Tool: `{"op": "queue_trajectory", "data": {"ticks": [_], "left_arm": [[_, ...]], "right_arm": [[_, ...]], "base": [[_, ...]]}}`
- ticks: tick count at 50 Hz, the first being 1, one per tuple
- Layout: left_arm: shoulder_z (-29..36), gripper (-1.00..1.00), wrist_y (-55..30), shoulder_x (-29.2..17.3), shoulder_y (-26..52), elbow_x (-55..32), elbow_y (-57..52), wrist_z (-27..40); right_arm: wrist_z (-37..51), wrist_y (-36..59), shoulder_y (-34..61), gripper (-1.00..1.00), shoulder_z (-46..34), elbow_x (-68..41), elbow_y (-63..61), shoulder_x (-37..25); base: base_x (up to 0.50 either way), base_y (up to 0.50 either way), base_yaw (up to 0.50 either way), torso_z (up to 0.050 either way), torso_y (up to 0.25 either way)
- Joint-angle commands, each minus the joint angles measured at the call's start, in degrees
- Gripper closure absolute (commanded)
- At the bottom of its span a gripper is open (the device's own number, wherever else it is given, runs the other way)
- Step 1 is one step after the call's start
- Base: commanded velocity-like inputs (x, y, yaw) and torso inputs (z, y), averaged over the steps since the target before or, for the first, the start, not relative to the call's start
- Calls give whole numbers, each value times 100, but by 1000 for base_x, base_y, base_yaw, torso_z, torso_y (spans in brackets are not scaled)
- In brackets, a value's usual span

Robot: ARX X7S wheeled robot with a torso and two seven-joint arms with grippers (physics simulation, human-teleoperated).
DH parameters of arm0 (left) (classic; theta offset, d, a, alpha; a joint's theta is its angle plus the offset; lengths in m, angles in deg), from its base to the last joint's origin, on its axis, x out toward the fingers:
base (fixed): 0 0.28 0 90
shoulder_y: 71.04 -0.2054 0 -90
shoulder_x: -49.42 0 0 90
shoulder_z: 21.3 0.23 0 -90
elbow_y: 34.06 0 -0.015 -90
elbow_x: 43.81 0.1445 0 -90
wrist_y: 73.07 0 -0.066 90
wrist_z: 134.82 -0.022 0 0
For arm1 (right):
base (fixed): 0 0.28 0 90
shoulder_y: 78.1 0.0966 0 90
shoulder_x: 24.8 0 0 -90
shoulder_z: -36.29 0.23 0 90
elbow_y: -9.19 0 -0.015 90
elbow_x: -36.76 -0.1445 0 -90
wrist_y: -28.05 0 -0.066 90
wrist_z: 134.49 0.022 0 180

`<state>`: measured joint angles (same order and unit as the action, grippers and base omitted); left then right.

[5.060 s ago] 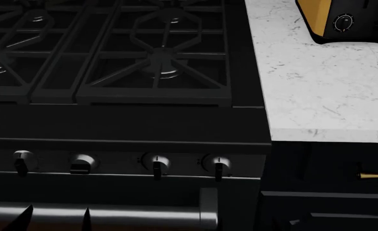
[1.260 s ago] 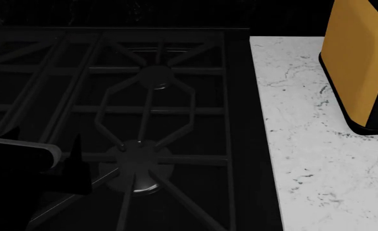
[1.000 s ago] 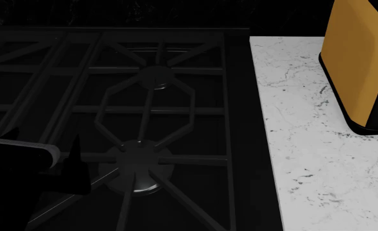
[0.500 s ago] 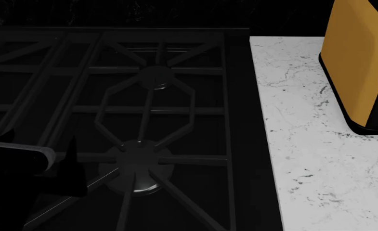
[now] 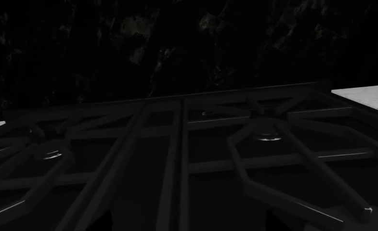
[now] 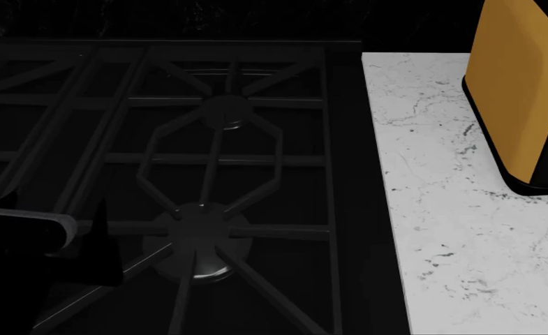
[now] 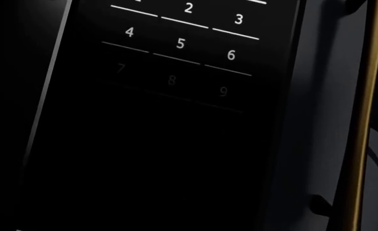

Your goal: Press the start button on the microwave

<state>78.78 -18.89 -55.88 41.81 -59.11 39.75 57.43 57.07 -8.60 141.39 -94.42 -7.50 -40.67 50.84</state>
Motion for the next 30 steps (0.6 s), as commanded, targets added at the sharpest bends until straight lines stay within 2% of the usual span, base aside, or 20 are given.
{"op": "queue_trajectory", "data": {"ticks": [1, 30], "left_arm": [[-139, -100, 70, 87, -59, 32, 28, -183], [-115, -100, 129, 30, -90, -46, 22, -160]], "right_arm": [[-285, -252, -181, 100, 130, 365, 412, 248], [-571, -618, -223, 100, 52, 526, 844, 338]], "base": [[14, 0, 7, 0, 0], [21, 3, 12, 5, 0]]}}
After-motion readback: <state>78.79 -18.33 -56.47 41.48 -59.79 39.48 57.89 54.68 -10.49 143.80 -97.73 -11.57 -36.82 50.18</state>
